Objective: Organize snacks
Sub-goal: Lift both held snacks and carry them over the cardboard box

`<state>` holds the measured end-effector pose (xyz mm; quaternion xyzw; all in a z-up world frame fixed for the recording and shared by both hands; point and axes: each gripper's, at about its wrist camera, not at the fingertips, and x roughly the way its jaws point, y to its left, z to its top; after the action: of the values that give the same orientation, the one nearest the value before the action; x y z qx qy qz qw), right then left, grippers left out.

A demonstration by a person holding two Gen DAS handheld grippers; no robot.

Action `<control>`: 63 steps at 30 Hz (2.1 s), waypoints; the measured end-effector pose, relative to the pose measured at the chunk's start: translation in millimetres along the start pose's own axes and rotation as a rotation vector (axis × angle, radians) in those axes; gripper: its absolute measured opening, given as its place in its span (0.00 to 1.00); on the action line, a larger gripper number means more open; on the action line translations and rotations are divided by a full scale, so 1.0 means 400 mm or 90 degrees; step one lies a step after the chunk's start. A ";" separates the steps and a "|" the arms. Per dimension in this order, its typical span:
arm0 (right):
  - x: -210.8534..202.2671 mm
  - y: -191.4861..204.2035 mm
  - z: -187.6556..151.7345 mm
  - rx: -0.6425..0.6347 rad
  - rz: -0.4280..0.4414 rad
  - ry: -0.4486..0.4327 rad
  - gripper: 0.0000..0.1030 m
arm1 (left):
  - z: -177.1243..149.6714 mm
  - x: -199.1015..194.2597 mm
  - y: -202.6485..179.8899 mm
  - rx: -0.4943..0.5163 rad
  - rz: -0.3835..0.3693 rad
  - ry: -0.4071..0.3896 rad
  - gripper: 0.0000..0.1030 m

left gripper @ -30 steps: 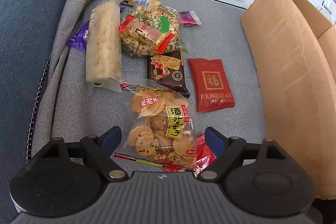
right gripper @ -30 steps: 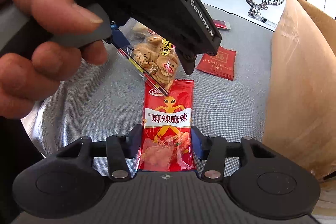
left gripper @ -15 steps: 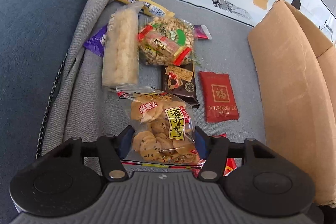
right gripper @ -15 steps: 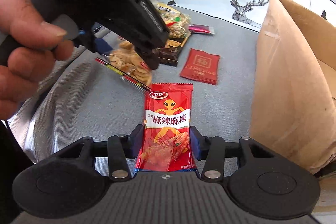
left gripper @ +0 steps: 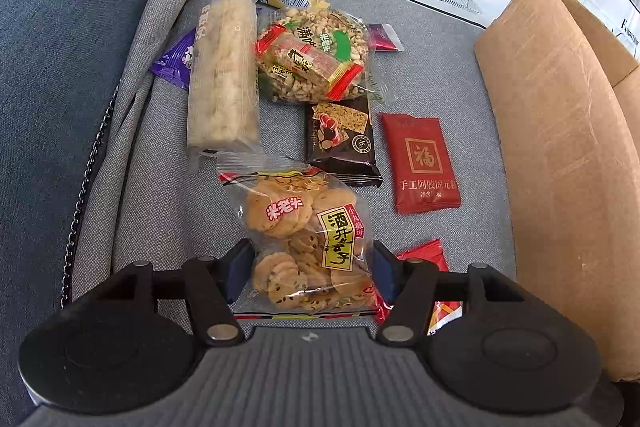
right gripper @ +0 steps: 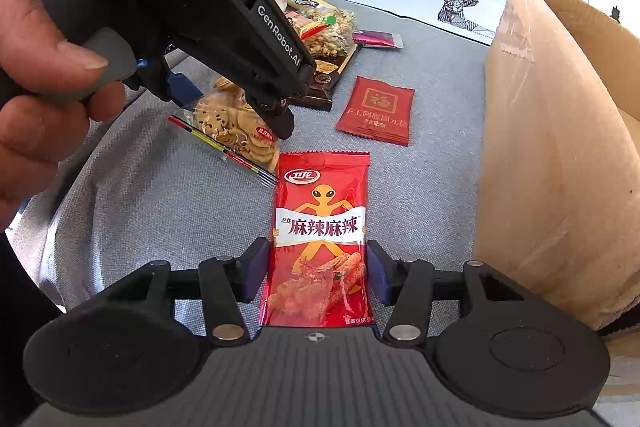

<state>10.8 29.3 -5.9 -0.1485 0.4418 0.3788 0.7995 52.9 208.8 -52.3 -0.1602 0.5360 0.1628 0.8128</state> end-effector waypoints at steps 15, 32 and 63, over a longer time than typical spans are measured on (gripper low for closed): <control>-0.034 -0.007 0.004 0.005 -0.005 -0.046 0.46 | 0.006 -0.025 0.008 -0.022 -0.003 -0.031 0.60; -0.251 -0.024 0.003 -0.007 -0.040 -0.225 0.46 | -0.029 -0.207 0.031 -0.046 -0.061 -0.174 0.59; -0.448 -0.517 0.029 0.105 -0.178 -0.314 0.46 | -0.066 -0.331 -0.295 0.091 -0.142 -0.357 0.59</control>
<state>112.2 -187.3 127.5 -0.0458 0.2387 0.2525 0.9366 33.3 79.3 70.2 -0.1091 0.2798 0.0720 0.9511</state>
